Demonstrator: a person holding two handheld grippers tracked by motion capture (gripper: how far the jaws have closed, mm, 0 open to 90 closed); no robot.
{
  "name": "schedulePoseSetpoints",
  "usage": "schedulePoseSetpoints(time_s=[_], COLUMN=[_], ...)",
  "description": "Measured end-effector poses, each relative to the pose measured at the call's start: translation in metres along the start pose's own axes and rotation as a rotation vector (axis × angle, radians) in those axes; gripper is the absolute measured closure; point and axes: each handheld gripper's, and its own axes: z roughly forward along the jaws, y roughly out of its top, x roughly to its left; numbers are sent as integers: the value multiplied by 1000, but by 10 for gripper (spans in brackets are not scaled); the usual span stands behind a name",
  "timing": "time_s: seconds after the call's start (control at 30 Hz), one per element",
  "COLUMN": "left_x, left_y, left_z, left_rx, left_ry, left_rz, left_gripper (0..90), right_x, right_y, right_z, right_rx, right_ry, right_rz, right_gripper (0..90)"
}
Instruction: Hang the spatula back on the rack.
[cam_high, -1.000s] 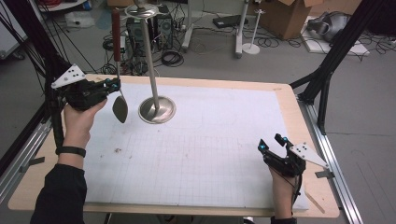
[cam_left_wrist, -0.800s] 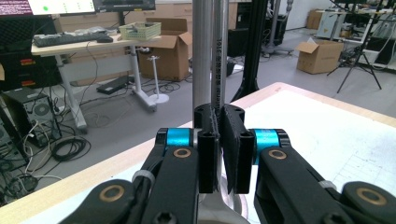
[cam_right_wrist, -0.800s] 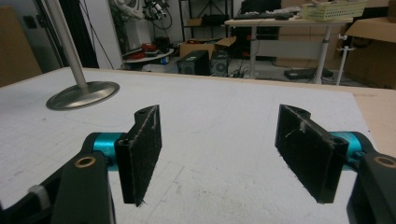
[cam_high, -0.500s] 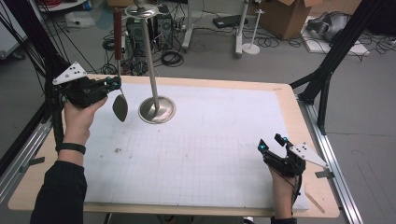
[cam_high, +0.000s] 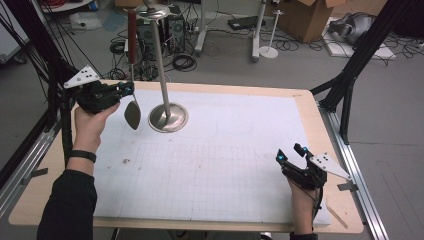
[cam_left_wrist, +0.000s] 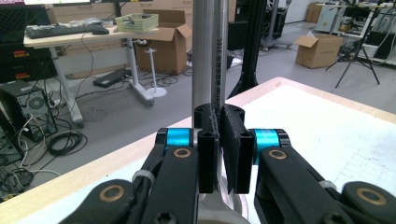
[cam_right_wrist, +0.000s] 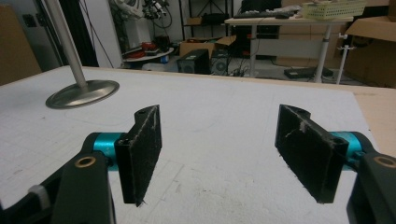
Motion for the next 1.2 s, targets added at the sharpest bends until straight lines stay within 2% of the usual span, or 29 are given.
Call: schedulePoseSetpoints(time_s=[0.77,1.2], left_x=[-3,-4], left_y=[-3,-3], left_z=[10,13], left_rx=[0,9], left_ry=[22,29], left_rz=[-11,-4], left_gripper=[836,828], right_x=[0,-1], right_y=[0,0], right_z=[0,1], right_rx=[1,1], right_ry=[2,5], right_rz=[-1,3], right_gripper=[306,306])
